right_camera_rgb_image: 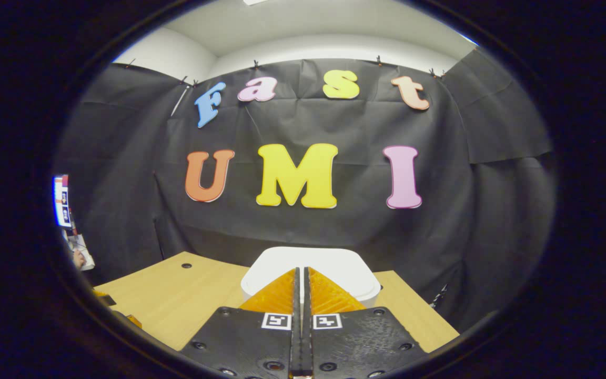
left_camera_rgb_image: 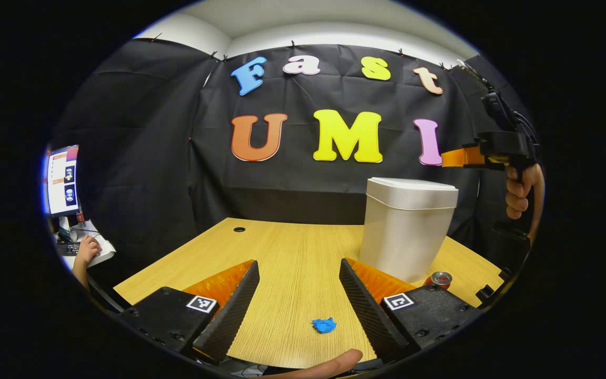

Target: Press the lid of the desktop garbage bin to open it, pick up the crumpled paper on the desktop and throw it into the bin, then pick up the pop can on the desktop and drop it into the bin, and finally close the garbage bin lid.

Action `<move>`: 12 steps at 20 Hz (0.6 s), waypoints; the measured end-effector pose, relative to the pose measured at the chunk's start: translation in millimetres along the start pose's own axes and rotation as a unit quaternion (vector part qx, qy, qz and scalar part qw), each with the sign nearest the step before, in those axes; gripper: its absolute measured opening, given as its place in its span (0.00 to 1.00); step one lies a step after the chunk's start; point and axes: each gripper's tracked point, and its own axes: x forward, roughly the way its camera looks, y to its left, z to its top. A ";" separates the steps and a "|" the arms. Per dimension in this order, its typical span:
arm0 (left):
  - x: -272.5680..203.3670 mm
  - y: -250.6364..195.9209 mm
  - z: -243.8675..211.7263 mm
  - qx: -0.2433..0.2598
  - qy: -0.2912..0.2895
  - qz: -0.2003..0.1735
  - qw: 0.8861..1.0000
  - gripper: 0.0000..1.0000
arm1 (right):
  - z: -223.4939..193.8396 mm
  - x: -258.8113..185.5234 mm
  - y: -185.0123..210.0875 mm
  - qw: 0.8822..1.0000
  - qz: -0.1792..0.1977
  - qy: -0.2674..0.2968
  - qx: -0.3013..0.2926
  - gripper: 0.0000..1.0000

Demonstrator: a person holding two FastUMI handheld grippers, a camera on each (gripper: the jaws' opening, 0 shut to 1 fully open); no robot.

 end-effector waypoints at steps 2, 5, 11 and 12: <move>0.8 -2.7 -1.1 0.003 0.002 -0.005 1.000 0.99 | -0.4 13.7 -5.2 1.000 -0.005 0.005 -0.001 0.00; 1.8 3.4 0.0 0.009 0.001 0.002 1.000 0.99 | -14.0 33.3 -8.9 0.999 -0.006 0.023 0.024 0.00; 4.7 6.9 -2.2 0.018 0.003 0.012 1.000 0.99 | -39.3 54.7 -16.2 0.998 -0.016 0.051 0.031 0.01; 4.6 9.2 0.1 0.019 -0.002 0.015 1.000 0.99 | -38.7 54.6 -15.7 0.998 -0.015 0.051 0.028 0.01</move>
